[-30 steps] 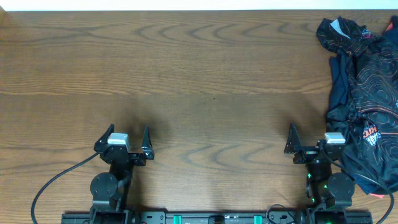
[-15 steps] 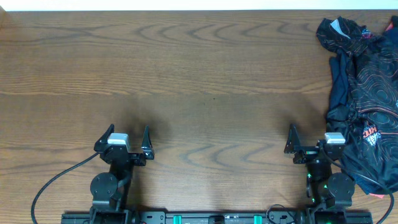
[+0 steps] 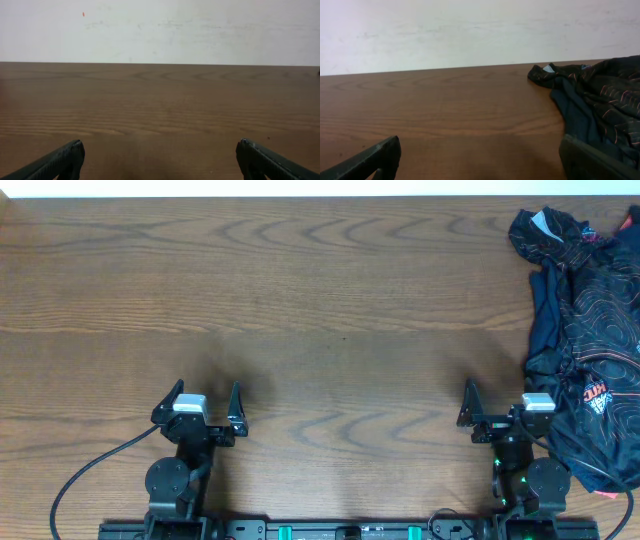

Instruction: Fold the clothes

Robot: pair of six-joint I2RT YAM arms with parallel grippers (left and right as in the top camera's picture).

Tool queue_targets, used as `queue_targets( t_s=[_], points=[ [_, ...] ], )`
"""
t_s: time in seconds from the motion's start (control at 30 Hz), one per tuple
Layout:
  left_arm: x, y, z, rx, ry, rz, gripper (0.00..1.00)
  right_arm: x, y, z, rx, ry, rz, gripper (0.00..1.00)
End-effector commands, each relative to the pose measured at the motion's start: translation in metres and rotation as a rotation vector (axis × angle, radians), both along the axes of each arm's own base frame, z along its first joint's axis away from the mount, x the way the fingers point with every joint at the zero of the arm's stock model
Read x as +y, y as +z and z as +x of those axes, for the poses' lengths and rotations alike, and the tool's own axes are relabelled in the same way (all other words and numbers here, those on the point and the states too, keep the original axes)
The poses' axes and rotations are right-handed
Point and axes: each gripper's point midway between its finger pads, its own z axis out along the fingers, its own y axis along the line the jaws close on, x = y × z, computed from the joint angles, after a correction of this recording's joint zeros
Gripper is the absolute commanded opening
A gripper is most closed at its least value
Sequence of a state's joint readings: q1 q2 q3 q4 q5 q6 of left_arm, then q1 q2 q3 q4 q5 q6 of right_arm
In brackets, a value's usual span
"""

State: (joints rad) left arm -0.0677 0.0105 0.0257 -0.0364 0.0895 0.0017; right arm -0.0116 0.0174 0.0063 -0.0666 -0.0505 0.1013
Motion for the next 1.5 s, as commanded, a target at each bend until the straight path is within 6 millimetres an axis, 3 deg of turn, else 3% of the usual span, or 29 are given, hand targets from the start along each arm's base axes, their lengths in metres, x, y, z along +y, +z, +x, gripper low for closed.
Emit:
queue_targets(
  t_s=[0.0, 0.6, 0.77, 0.87, 0.97, 1.13, 1.37, 1.47],
  points=[
    [-0.001, -0.015, 0.0, 0.039, -0.004, 0.016, 0.98, -0.001, 0.0, 0.0, 0.0, 0.0, -0.008, 0.99],
    [-0.001, -0.015, 0.0, 0.039, -0.004, 0.015, 0.98, 0.001, 0.001, 0.0, -0.003, 0.009, 0.019, 0.99],
    [-0.007, -0.013, -0.001, 0.049, -0.028, -0.092, 0.98, 0.011, 0.007, -0.001, -0.016, 0.064, 0.064, 0.99],
    [-0.012, -0.005, -0.003, 0.044, -0.059, -0.098, 0.98, 0.009, 0.009, -0.004, 0.013, 0.049, 0.075, 0.99],
    [-0.012, 0.01, -0.005, 0.049, -0.058, -0.098, 0.98, -0.006, 0.015, -0.007, 0.054, -0.037, 0.066, 0.99],
    [-0.012, 0.029, -0.008, 0.176, -0.04, -0.162, 0.98, -0.026, 0.028, -0.011, 0.169, -0.156, 0.037, 0.99],
    [-0.017, 0.064, -0.01, 0.4, -0.034, -0.227, 0.98, -0.037, 0.025, 0.005, 0.414, -0.222, 0.009, 0.99],
    [-0.019, 0.068, -0.01, 0.506, -0.023, -0.232, 0.98, -0.046, 0.02, 0.01, 0.547, -0.274, -0.024, 0.99]
  ],
)
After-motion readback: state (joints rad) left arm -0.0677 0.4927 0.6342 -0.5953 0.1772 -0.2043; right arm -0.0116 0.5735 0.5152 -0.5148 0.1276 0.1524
